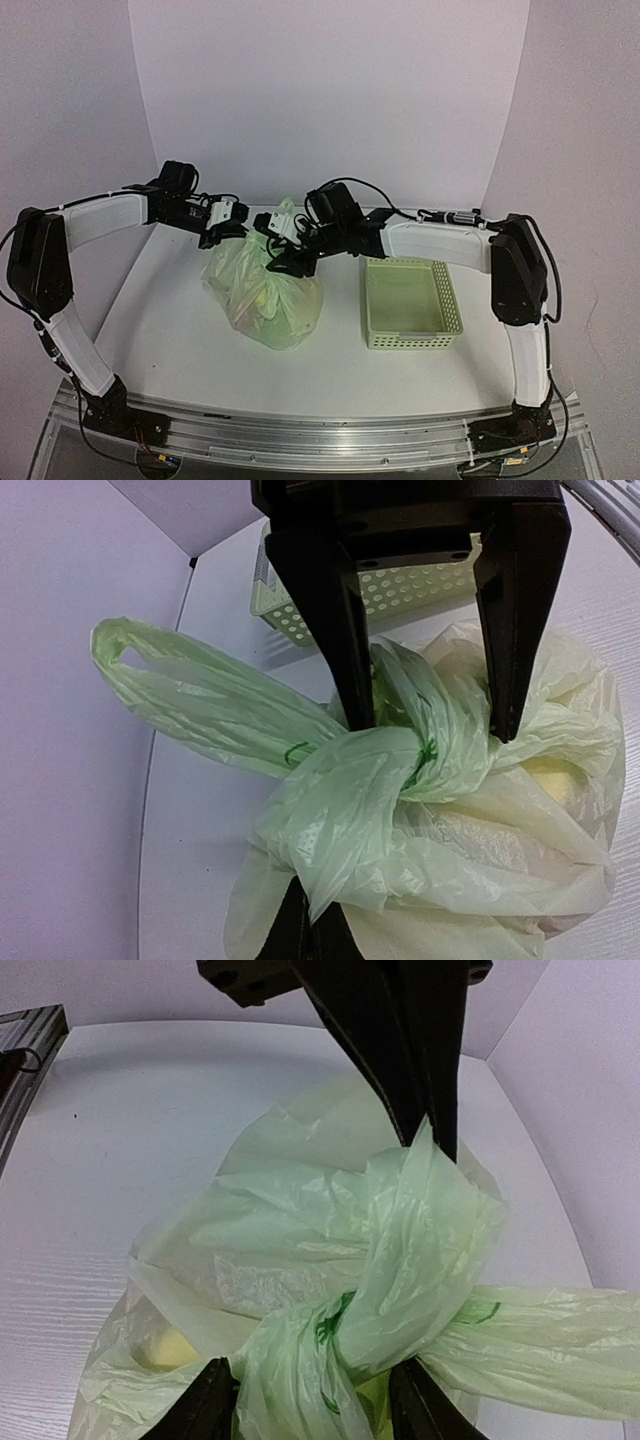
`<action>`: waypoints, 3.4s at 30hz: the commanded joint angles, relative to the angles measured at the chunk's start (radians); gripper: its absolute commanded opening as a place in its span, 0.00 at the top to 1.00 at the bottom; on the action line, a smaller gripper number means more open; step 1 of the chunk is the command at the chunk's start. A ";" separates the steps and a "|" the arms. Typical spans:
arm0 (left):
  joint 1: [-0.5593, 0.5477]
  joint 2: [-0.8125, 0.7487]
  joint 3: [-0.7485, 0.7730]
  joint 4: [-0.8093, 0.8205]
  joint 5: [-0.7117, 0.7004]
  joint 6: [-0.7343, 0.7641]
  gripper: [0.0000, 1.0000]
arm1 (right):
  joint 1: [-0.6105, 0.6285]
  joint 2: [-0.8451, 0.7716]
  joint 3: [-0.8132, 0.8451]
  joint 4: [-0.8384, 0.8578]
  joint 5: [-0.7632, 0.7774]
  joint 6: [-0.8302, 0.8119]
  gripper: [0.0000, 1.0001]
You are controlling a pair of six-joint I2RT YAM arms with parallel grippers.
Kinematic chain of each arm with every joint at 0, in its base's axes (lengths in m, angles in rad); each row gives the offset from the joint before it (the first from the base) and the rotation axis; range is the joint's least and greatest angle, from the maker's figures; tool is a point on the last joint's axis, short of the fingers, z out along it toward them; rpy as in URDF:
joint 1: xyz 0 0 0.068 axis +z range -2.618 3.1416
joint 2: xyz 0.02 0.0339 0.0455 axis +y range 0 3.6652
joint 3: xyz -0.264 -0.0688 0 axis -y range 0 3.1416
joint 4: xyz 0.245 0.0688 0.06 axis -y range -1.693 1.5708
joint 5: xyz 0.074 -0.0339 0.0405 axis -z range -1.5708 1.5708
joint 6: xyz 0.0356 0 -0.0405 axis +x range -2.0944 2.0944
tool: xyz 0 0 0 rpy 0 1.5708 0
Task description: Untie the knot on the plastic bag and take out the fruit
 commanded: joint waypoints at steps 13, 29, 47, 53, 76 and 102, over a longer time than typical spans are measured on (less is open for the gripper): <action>0.101 -0.038 0.020 0.031 -0.069 -0.042 1.00 | -0.066 -0.249 -0.263 0.044 0.105 0.149 1.00; 0.201 -0.067 -0.062 0.038 -0.117 -0.002 1.00 | -0.159 -0.314 -0.468 0.158 0.016 0.277 1.00; -0.092 -0.013 0.218 -0.245 0.022 0.034 0.43 | -0.038 -0.212 -0.238 0.125 -0.047 0.113 1.00; -0.093 0.020 0.183 -0.106 -0.051 0.052 0.53 | -0.027 -0.225 -0.233 0.114 -0.048 0.102 1.00; -0.109 0.055 0.070 0.071 -0.149 0.093 1.00 | -0.025 -0.220 -0.231 0.120 -0.036 0.095 1.00; 0.141 -0.142 -0.040 0.186 -0.230 -0.486 1.00 | -0.134 -0.357 -0.553 0.314 -0.015 0.389 0.86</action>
